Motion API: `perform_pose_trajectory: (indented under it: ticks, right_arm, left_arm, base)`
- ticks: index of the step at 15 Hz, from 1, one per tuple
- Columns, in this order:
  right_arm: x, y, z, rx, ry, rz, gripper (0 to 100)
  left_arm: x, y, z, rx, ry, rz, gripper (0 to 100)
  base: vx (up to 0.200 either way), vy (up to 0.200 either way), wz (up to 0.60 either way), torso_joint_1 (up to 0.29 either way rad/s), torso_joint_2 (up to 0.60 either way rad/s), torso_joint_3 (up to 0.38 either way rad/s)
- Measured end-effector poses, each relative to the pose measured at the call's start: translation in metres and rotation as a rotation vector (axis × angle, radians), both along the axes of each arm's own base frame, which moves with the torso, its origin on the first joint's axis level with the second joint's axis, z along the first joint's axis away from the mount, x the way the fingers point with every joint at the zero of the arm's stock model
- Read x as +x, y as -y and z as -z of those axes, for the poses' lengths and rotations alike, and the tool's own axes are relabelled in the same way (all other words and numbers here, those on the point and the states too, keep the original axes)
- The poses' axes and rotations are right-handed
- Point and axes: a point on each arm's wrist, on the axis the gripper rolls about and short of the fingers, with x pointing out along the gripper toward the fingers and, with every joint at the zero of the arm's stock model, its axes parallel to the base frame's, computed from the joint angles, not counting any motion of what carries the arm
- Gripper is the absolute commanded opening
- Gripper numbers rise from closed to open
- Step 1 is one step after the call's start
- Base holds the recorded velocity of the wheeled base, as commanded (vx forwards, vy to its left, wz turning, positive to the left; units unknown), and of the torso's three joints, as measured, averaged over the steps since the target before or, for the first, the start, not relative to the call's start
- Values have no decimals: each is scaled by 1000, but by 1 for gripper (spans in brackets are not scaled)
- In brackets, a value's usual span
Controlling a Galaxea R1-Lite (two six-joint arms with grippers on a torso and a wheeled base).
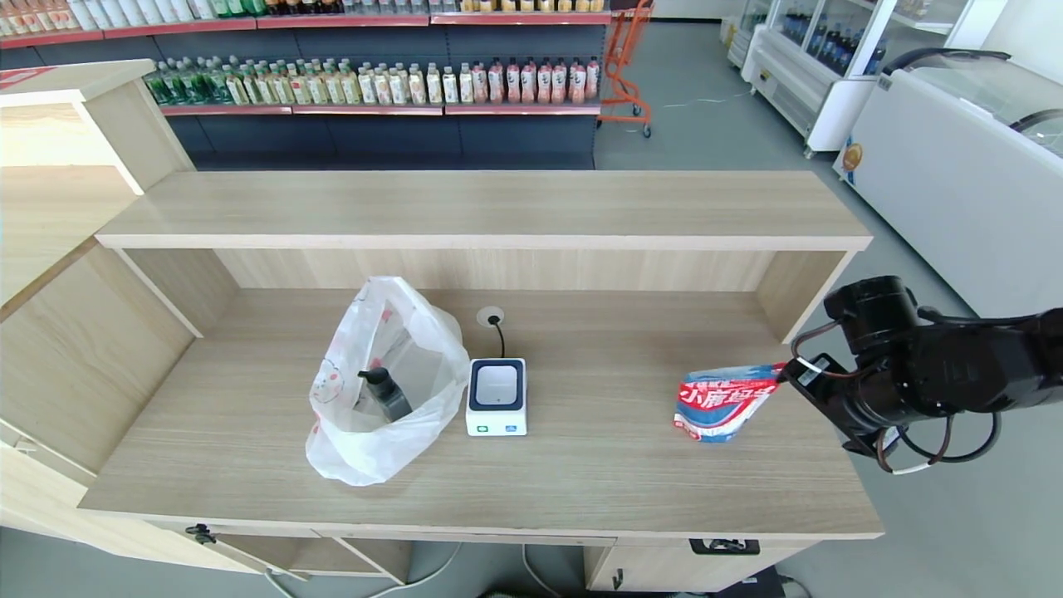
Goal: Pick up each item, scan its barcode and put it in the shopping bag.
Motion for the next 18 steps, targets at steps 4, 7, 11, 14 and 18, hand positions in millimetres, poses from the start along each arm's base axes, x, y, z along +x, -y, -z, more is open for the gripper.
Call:
perform_pose_trajectory:
  ticks: [4, 7, 11, 14, 18]
  right_arm:
    - [-3, -3, -10, -16, 27, -32, 100]
    - [-6, -5, -29, -26, 93, -59, 100]
    - [2, -4, -26, -27, 114, -55, 100]
    - [25, -9, -2, -25, 138, -63, 100]
    - [59, -25, 25, -35, 137, -116, 0]
  left_arm:
    - [0, 0, 0, 0, 0, 0, 100]
    - [0, 0, 0, 0, 0, 0, 100]
    - [0, 0, 0, 0, 0, 0, 100]
    - [0, 0, 0, 0, 0, 0, 100]
    - [0, 0, 0, 0, 0, 0, 100]
  base:
    - [0, 0, 0, 0, 0, 0]
    - [0, 0, 0, 0, 0, 0]
    - [0, 0, 0, 0, 0, 0]
    - [0, 0, 0, 0, 0, 0]
    - [0, 0, 0, 0, 0, 0]
